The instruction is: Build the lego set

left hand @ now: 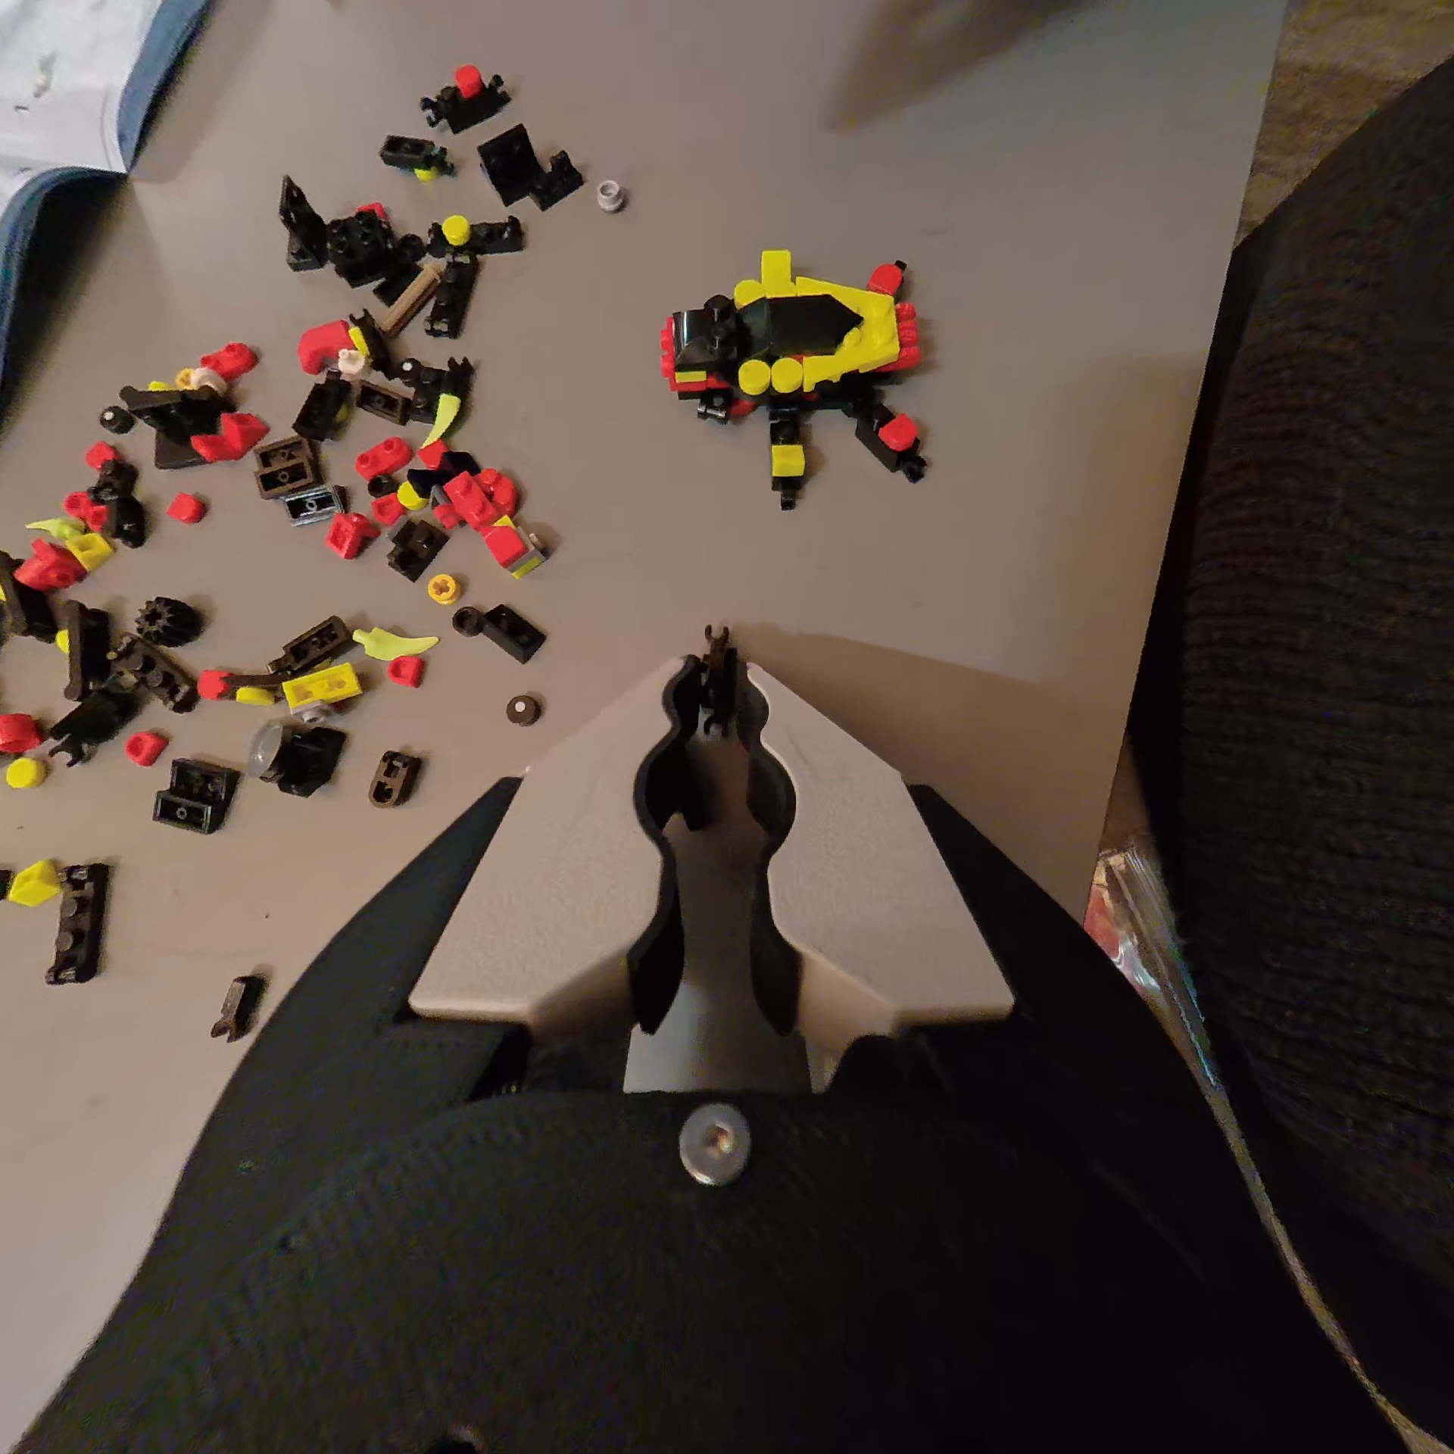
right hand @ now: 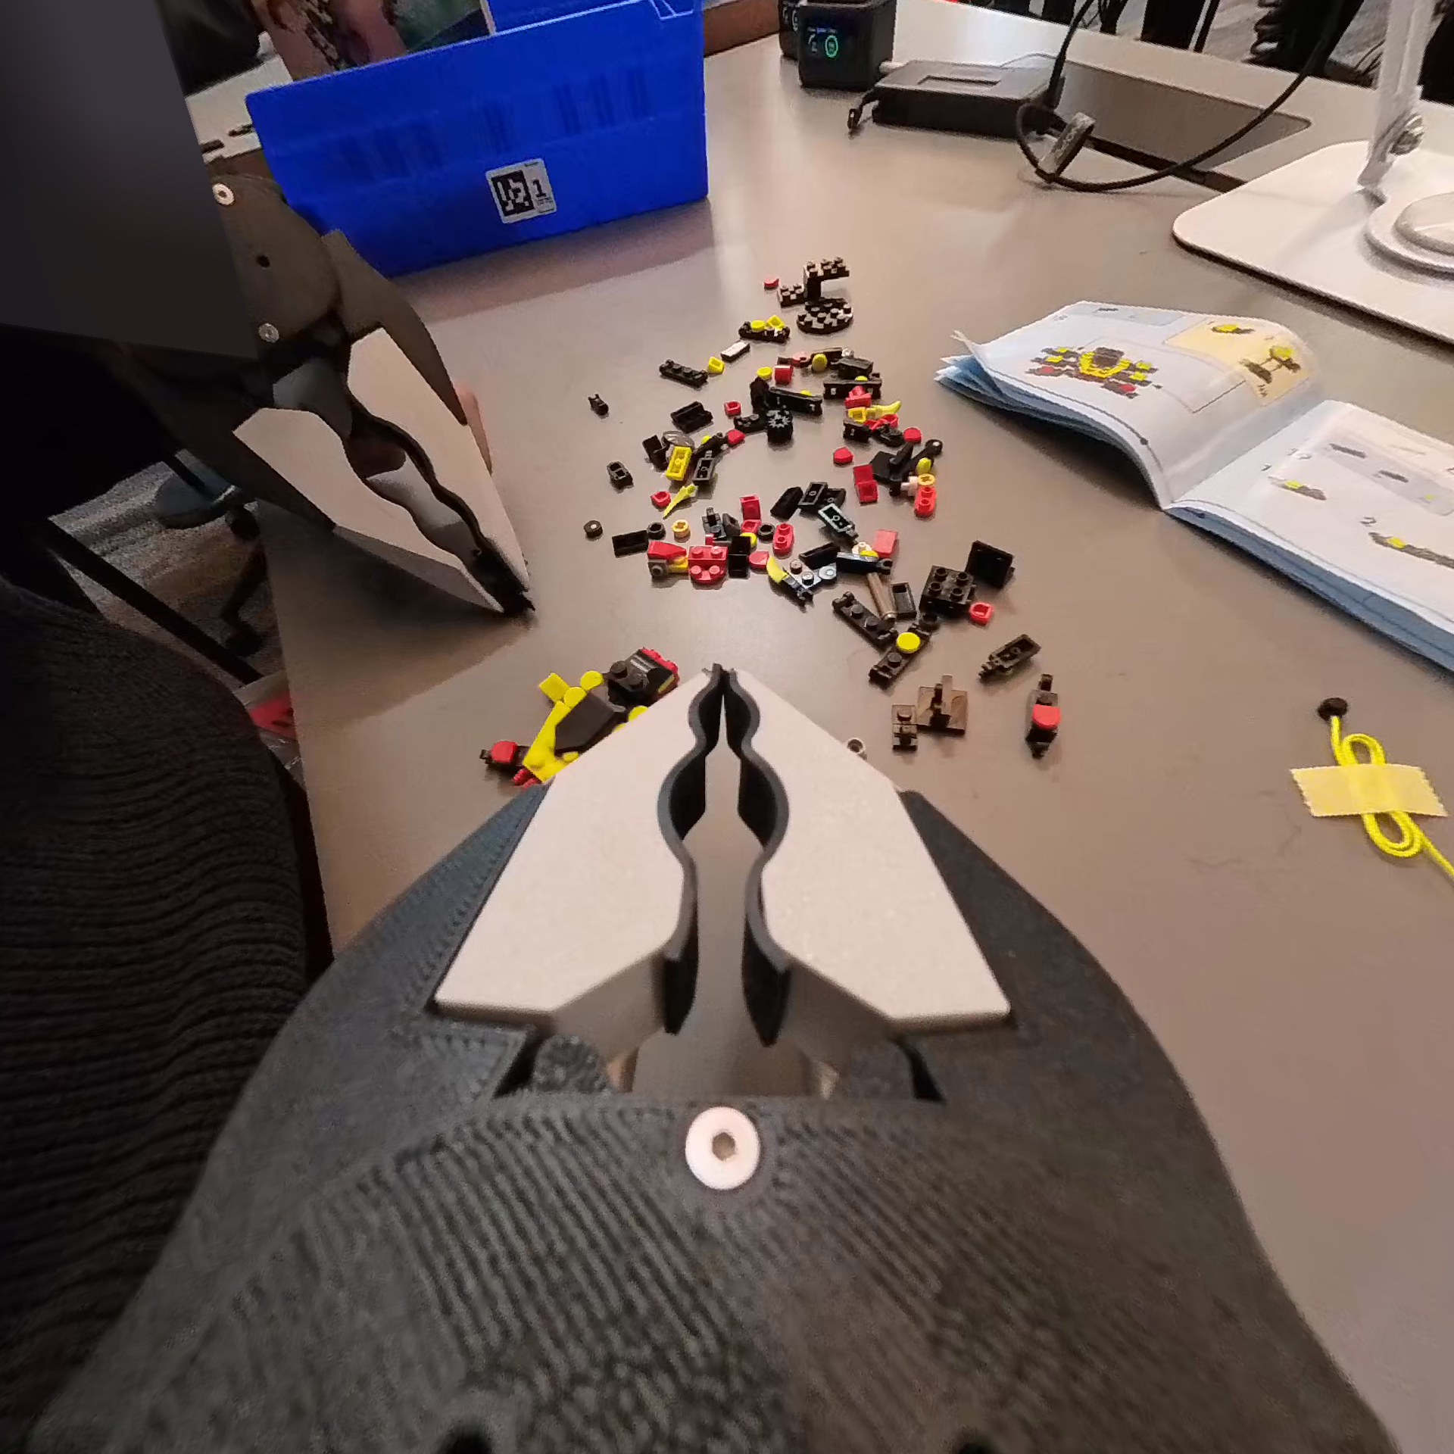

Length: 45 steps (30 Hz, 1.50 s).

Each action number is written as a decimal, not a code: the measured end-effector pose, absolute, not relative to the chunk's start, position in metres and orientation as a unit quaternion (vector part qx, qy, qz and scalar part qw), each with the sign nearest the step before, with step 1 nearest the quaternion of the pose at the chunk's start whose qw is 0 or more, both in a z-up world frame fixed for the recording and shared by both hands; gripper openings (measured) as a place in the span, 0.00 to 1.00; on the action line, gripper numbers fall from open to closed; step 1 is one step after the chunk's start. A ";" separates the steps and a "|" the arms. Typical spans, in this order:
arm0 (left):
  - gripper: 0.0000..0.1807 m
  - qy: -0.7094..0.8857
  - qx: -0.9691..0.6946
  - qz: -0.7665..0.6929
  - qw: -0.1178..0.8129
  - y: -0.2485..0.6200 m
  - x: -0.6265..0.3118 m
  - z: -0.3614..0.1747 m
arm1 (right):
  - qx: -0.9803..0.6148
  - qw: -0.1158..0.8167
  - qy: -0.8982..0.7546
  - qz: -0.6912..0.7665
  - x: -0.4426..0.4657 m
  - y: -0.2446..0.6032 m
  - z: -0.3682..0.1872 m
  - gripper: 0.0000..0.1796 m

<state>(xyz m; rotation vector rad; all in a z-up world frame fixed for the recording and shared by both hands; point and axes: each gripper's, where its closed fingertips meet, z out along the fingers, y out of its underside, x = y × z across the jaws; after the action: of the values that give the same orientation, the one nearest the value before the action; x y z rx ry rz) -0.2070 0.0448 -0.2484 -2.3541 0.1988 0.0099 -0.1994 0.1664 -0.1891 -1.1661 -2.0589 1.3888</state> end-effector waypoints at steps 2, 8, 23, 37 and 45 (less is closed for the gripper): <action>0.03 0.078 -0.917 0.002 0.392 0.047 -0.206 -0.243 | -0.414 0.199 -0.736 0.497 -0.199 0.165 -0.189 0.00; 0.03 0.037 -0.873 -0.089 0.478 0.059 -0.193 -0.206 | -0.407 0.180 -0.699 0.560 -0.200 0.144 -0.167 0.00; 0.03 0.083 -0.825 -0.015 0.559 0.072 -0.186 -0.174 | -0.518 -0.122 -0.549 0.644 -0.195 0.078 -0.167 0.24; 0.03 0.107 -0.821 -0.018 0.560 0.074 -0.177 -0.175 | -0.503 -0.155 -0.573 0.628 -0.185 0.067 -0.176 0.08; 0.04 0.110 -0.822 -0.025 0.559 0.074 -0.174 -0.176 | -0.492 -0.168 -0.576 0.631 -0.182 0.066 -0.174 0.05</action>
<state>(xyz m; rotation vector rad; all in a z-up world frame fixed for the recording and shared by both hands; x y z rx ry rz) -0.1743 0.0739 -0.1762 -1.9377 0.2585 -0.0581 -0.1818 0.0657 -0.1744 -1.7357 -2.0329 2.2281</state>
